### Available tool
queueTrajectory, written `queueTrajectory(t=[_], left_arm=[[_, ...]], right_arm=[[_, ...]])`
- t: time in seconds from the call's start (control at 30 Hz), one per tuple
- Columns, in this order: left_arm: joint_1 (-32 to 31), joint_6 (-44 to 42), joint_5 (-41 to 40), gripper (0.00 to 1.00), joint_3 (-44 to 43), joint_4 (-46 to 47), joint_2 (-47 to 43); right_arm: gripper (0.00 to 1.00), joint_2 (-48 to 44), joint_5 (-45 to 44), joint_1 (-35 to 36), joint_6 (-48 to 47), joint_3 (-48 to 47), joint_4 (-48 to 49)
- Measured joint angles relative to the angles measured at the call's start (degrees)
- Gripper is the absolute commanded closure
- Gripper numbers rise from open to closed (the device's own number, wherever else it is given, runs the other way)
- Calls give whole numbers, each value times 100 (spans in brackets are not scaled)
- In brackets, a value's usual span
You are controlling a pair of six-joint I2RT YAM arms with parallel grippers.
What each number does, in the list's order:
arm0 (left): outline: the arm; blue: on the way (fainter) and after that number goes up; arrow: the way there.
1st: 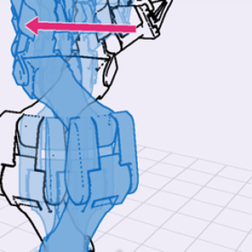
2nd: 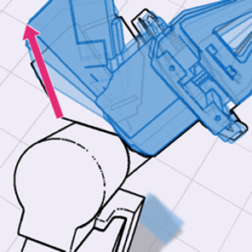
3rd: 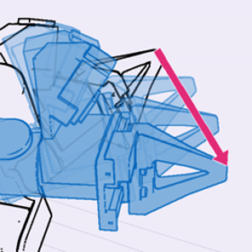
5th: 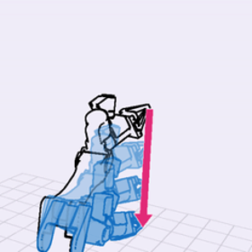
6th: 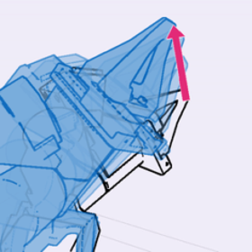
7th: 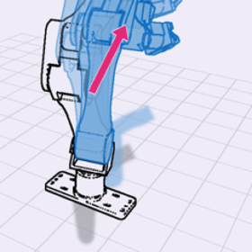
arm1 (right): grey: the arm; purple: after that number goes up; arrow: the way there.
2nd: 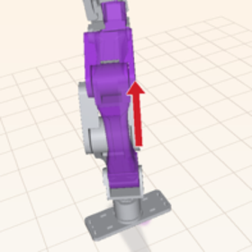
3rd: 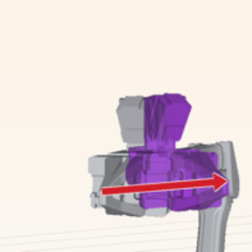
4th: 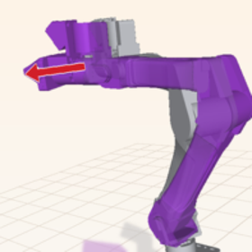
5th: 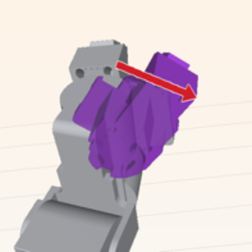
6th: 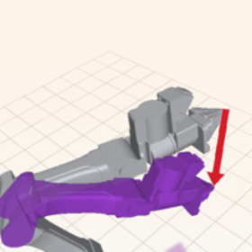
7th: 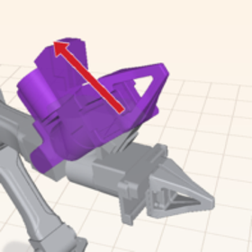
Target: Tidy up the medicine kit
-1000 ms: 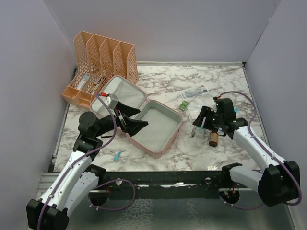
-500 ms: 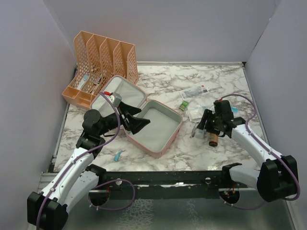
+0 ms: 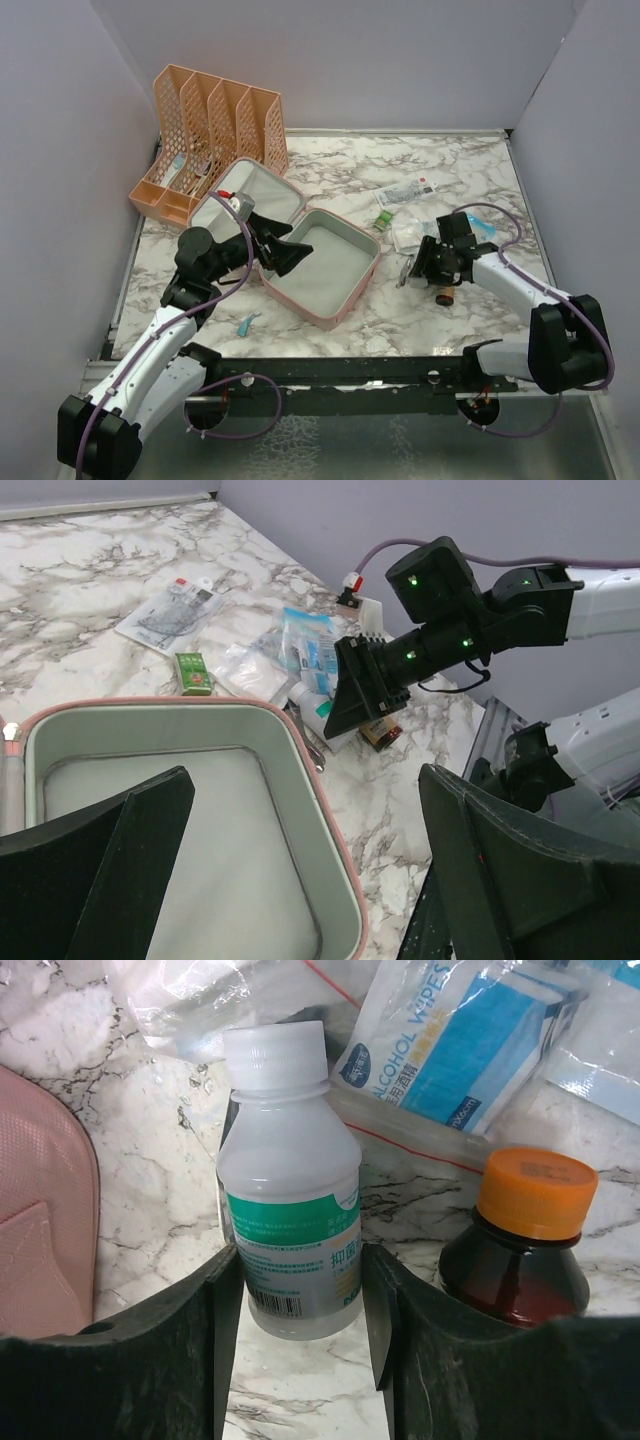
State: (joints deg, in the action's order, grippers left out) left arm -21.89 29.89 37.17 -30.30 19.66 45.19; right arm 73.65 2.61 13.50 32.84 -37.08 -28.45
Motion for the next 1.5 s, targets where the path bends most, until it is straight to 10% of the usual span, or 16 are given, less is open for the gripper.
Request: queueTrajectory(t=[0.33, 0.9, 1.5], left_arm=[[0, -236, -352, 1, 0, -328, -42], [0, -649, -1327, 1, -872, -1469, 55], [0, -92, -1766, 1, -949, -1397, 450]], right_arm=[[45, 227, 0, 4, -17, 0, 238], [61, -258, 33, 48, -321, -13, 223], [62, -1585, 2083, 925, -907, -590, 1462]])
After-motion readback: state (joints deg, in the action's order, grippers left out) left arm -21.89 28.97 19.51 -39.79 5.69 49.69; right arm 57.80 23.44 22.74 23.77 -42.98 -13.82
